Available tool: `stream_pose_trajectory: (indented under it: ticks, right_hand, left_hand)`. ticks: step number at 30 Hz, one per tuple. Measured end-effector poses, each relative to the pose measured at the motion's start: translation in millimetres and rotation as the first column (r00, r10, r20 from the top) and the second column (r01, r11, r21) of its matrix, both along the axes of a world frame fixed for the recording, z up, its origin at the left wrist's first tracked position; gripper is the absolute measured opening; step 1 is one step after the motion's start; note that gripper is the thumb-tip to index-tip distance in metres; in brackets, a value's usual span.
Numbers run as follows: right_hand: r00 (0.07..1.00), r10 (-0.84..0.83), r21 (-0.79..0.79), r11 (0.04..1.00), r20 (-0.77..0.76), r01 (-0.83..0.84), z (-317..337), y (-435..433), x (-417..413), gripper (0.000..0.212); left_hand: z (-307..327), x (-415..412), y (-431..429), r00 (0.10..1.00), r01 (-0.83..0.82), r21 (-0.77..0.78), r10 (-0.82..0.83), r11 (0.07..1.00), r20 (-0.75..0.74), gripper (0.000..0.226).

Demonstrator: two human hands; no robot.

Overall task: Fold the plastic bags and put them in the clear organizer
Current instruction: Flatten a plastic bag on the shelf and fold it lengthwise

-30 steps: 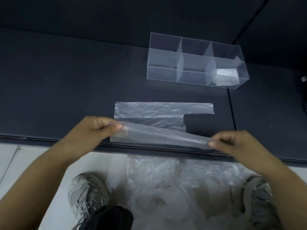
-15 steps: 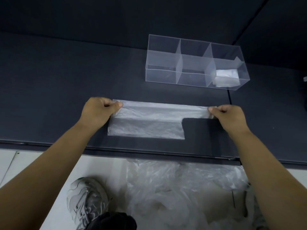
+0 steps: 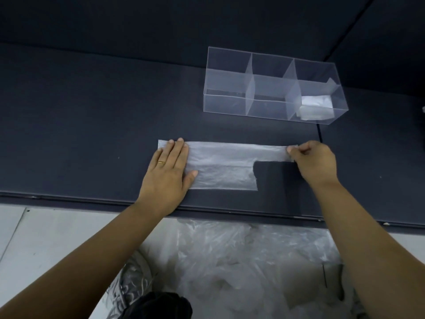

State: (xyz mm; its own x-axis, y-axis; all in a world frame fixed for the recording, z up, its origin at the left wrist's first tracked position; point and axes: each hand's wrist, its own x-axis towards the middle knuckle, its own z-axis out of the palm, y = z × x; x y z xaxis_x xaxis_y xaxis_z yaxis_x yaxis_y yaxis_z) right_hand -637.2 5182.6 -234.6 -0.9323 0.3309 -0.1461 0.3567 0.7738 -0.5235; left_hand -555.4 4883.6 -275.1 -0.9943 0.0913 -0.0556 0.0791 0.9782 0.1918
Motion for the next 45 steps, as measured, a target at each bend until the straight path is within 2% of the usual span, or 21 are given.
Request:
stream_pose_trajectory:
  ticks: [2,3,5,7,8,10,13,15,23,26,27,29,32,35,37,39,42,43,45]
  right_hand:
    - [0.993,0.013,0.193,0.981,-0.119,0.010,5,-24,8,0.027]
    - [0.976,0.078,0.231,0.973,-0.203,-0.030,8,-43,14,0.030]
    - [0.904,0.301,0.153,0.952,-0.305,-0.265,12,-90,29,0.034]
    - [0.810,0.507,0.022,0.851,-0.294,-0.525,8,-139,45,0.041]
    - [0.770,0.581,-0.010,0.797,-0.263,-0.605,4,-158,51,0.044]
    - [0.718,0.678,0.026,0.730,-0.161,-0.683,-11,-179,57,0.049]
    - [0.726,0.685,0.233,0.698,0.060,-0.677,-36,-156,51,0.057]
    - [0.751,0.651,0.344,0.683,0.110,-0.644,-45,-124,45,0.063]
    - [0.841,0.513,0.444,0.722,0.171,-0.531,-39,-37,32,0.067]
    - [0.855,0.518,0.381,0.791,-0.001,-0.479,-25,-31,43,0.062]
    - [0.833,0.547,0.313,0.808,-0.083,-0.500,-19,-31,50,0.056]
    - [0.756,0.631,0.221,0.773,-0.174,-0.594,-12,-32,67,0.036]
    - [0.711,0.689,0.243,0.720,-0.143,-0.650,-14,-36,83,0.017]
    - [0.744,0.651,0.225,0.755,-0.151,-0.616,-15,-45,77,0.007]
    - [0.749,0.656,0.222,0.747,-0.093,-0.626,-16,-51,71,0.005]
    - [0.746,0.665,0.148,0.742,-0.035,-0.654,-14,-52,67,0.006]
    - [0.759,0.651,-0.076,0.756,-0.017,-0.650,-1,-44,63,0.015]
    - [0.761,0.648,-0.100,0.757,-0.008,-0.646,5,-40,62,0.016]
    - [0.755,0.655,0.005,0.755,-0.030,-0.655,13,-35,60,0.009]
  left_hand:
    - [-5,3,-1,1.000,0.002,-0.081,-0.002,0.997,-0.005,0.075]
    - [-5,4,0,1.000,0.001,-0.092,-0.002,0.996,-0.003,0.077]
    - [-2,4,3,1.000,0.001,-0.092,0.000,0.996,0.012,0.078]
    - [1,4,3,1.000,0.012,-0.085,-0.009,0.996,0.026,0.080]
    - [1,4,2,0.999,0.025,-0.083,-0.022,0.996,0.033,0.080]
    - [0,5,0,0.998,0.043,-0.095,-0.039,0.995,0.048,0.077]
    - [2,5,-2,0.998,0.027,-0.081,-0.023,0.996,0.054,0.084]
    - [3,5,-4,0.998,0.036,-0.088,-0.031,0.995,0.059,0.092]
    - [7,14,-26,0.996,-0.009,-0.112,0.020,0.994,0.092,0.112]
    - [14,19,-27,0.999,0.015,-0.060,-0.014,0.998,0.031,0.113]
    - [18,20,-24,0.998,0.057,-0.029,-0.057,0.998,0.002,0.110]
    - [24,24,-13,0.982,0.183,0.050,-0.181,0.982,-0.049,0.097]
    - [25,25,8,0.943,0.331,0.122,-0.324,0.936,-0.074,0.075]
    - [18,22,17,0.945,0.324,0.173,-0.327,0.930,-0.010,0.072]
    - [15,21,19,0.951,0.309,0.159,-0.309,0.938,-0.029,0.070]
    - [15,19,21,0.954,0.295,0.154,-0.282,0.943,-0.096,0.064]
    - [14,14,25,0.940,0.290,0.156,-0.251,0.944,-0.230,0.047]
    - [13,12,27,0.927,0.305,0.153,-0.256,0.940,-0.274,0.040]
    - [13,10,30,0.897,0.343,0.132,-0.282,0.930,-0.341,0.028]
